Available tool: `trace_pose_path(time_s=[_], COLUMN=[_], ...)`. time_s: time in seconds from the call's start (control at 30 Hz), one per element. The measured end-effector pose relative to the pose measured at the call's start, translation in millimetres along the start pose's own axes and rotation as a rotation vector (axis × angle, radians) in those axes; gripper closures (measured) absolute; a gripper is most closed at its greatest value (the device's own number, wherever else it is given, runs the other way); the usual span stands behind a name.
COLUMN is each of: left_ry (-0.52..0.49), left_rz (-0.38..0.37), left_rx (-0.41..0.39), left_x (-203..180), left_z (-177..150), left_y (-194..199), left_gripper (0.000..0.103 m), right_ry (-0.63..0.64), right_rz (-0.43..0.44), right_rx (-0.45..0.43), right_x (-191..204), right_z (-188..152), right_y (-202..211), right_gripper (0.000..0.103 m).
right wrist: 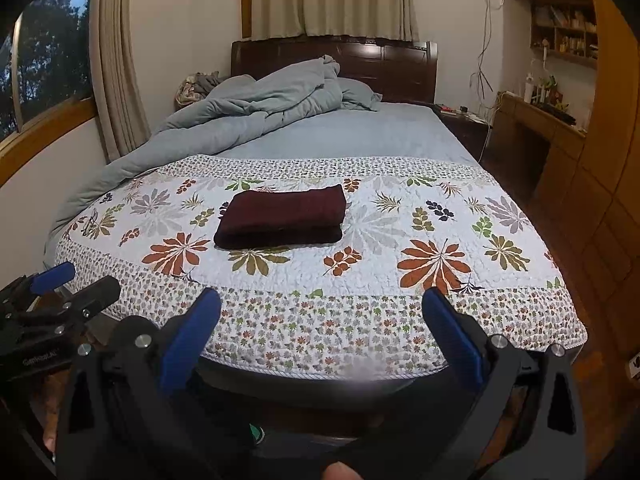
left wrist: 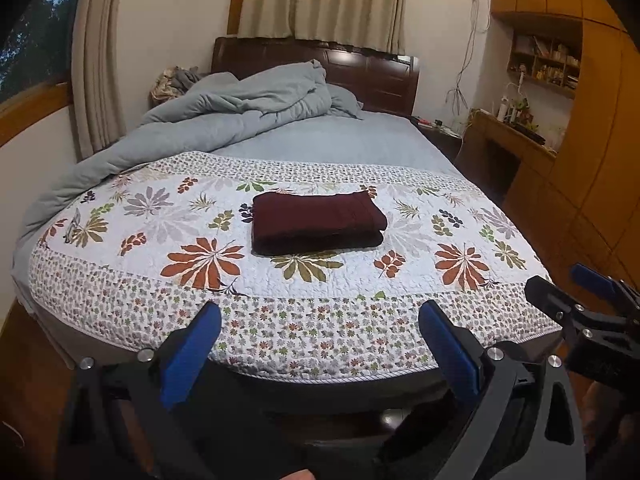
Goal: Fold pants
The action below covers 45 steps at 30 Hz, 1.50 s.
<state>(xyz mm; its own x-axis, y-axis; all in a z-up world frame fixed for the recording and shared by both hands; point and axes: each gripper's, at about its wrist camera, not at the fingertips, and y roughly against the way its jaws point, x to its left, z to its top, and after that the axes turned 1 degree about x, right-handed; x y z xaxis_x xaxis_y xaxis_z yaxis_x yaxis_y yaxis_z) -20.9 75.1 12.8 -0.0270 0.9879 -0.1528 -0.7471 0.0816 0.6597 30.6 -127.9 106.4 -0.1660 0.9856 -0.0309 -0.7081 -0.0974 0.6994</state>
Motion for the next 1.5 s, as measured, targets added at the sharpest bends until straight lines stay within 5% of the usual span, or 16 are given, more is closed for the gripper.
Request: trace_pose_path(time_s=[1.5], left_ry=[-0.024], left_rz=[0.081], left_rx=[-0.051], left_x=[-5.7], left_z=[-1.8], left_y=[17.5], left_gripper=[0.004], right_ry=[-0.024], right_rz=[0.019], right_rx=[0.020], right_x=[1.8], right_z=[-3.1], right_y=[-7.8], right_gripper=[0.003])
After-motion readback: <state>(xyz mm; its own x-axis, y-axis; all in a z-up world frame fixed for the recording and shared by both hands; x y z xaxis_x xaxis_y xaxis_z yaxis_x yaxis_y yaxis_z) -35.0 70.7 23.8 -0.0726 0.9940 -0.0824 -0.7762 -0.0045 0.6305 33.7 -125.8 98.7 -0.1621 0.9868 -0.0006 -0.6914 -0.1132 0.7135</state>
